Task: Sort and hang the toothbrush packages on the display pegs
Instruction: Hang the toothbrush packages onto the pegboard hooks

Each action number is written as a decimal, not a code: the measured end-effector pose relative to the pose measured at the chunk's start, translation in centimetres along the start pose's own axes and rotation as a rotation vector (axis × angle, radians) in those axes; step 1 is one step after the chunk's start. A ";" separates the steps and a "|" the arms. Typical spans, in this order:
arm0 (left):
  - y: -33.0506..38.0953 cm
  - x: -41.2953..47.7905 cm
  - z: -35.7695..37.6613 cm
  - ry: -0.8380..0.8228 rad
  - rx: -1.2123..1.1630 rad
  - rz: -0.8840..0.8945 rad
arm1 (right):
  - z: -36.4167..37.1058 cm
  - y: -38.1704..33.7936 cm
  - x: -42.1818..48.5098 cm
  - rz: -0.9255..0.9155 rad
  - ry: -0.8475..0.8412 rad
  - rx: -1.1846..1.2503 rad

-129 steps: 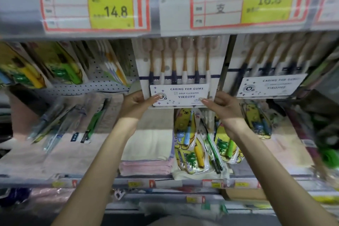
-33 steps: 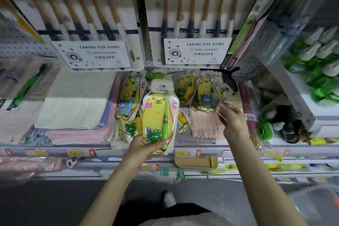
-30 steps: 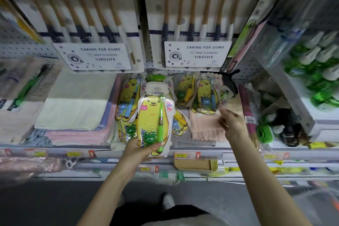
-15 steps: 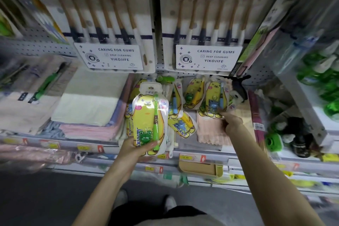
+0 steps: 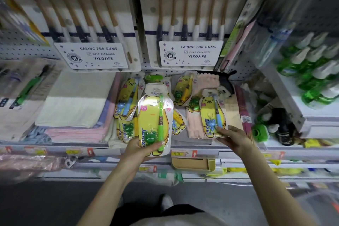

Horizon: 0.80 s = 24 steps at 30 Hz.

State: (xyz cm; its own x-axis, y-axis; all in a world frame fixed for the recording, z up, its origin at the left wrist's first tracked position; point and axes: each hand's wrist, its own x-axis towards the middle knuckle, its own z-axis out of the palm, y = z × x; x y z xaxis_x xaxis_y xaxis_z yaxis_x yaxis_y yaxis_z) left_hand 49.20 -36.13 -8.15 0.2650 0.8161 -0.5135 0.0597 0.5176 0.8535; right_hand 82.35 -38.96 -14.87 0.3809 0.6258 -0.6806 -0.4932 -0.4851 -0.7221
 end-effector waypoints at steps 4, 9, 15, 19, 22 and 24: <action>-0.3 0.1 1.0 0.002 -0.016 0.005 | -0.2 0.9 -2.1 0.039 -0.094 -0.012; -0.8 0.1 1.1 0.006 -0.093 -0.032 | 2.4 1.4 -5.1 0.014 -0.376 -0.071; -1.8 -0.7 -0.7 -0.023 -0.183 -0.019 | 7.2 3.7 -8.3 -0.051 -0.575 -0.111; -2.0 -2.4 -3.3 -0.018 -0.202 0.045 | 9.9 4.2 -9.9 -0.075 -0.641 -0.157; -1.6 -4.3 -5.5 0.011 -0.234 0.110 | 12.4 4.2 -11.0 -0.075 -0.749 -0.140; -1.4 -5.4 -7.2 0.033 -0.264 0.157 | 14.4 4.2 -12.0 -0.097 -0.819 -0.155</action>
State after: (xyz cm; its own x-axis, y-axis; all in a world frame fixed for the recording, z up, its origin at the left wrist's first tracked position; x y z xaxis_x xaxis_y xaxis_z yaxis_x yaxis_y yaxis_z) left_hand 40.75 -39.43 -7.25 0.2193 0.8972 -0.3833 -0.2328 0.4297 0.8725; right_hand 64.47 -39.73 -8.01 -0.3015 0.8857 -0.3531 -0.3512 -0.4474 -0.8225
